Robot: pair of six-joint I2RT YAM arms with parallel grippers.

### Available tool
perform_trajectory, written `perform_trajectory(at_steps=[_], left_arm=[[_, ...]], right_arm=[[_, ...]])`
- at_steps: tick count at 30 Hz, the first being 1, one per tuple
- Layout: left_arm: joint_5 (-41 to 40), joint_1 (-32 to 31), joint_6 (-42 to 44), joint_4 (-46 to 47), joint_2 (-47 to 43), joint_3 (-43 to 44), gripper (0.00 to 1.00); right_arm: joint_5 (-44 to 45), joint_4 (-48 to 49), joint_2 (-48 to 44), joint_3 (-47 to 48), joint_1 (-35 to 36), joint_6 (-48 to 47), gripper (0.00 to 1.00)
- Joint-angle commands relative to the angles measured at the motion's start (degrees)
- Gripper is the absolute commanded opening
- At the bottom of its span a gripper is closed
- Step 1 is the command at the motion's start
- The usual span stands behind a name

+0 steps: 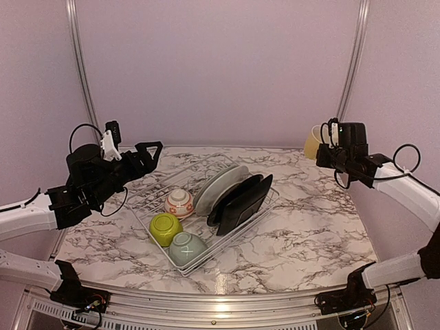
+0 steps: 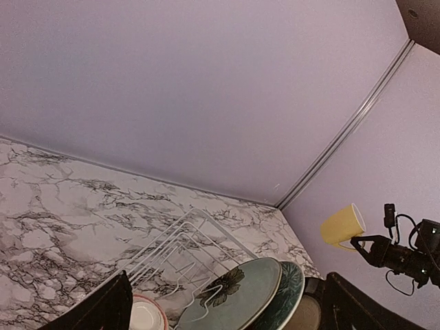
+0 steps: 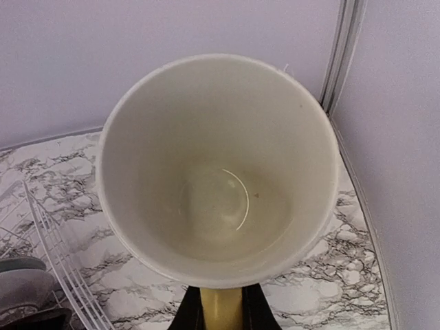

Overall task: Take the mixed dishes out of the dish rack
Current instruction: Place the cup at the corner of the board.

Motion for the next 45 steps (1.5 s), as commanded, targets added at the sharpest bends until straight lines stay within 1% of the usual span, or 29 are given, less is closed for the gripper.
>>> perform_trajectory(at_steps=[1,4,9,10,13,15,17,25,26,28,31,38,44,45], left_arm=[[0.05,0.76,-2.2,-4.03,2.23,1.72,0.99],[0.75,0.88,-3.12,-5.6,2.73,2.13,0.99],[3.04,1.86,-4.3,-9.37,2.32,2.7,0.99],[3.64,2.08,-4.39,-9.79,2.12,2.82,0.99],[4.73,2.52,-4.89,-11.06,1.82,2.91,0.99],[5.24,2.68,-5.41,-11.88,2.06,3.07,0.99],[5.55,2.74,-5.88,-12.44,2.21,3.05,0.99],[6.21,2.82,-6.17,-13.81,2.94,3.33,0.99],[6.13,2.82,-6.19,-13.76,3.02,3.31,0.99],[6.27,2.82,-6.16,-13.59,3.34,3.44,0.99],[6.59,2.91,-6.08,-13.71,4.02,3.88,0.99],[6.9,2.98,-5.99,-16.98,5.97,5.4,0.99],[7.57,3.09,-6.12,-18.96,7.84,6.55,0.99],[7.86,3.09,-6.02,-19.45,8.37,7.0,0.99]], right_arm=[[9.25,4.27,0.56,-3.96,-0.72,-3.09,0.0],[8.13,7.39,2.71,-6.05,-3.45,-2.44,0.0],[1.41,14.16,7.64,-9.65,-9.28,0.3,0.0],[0.57,14.92,9.12,-9.74,-9.74,0.45,0.0],[1.79,19.24,13.8,-9.82,-9.86,-0.1,0.0],[2.3,21.55,15.67,-9.97,-9.87,-0.94,0.0],[2.41,25.96,16.81,-11.48,-9.86,-2.83,0.0],[3.61,26.04,21.5,-12.36,-9.86,-2.91,0.0],[3.72,25.77,21.67,-12.23,-9.87,-2.92,0.01],[3.9,25.41,21.93,-12.14,-9.86,-2.84,0.05],[3.85,25.35,22.17,-12.2,-9.82,-2.76,0.14],[3.06,23.62,21.15,-12.46,-9.77,-2.18,0.31],[2.01,22.85,17.06,-14.76,-9.7,-1.32,0.53],[1.64,22.25,16.14,-14.89,-9.56,-1.23,0.63]])
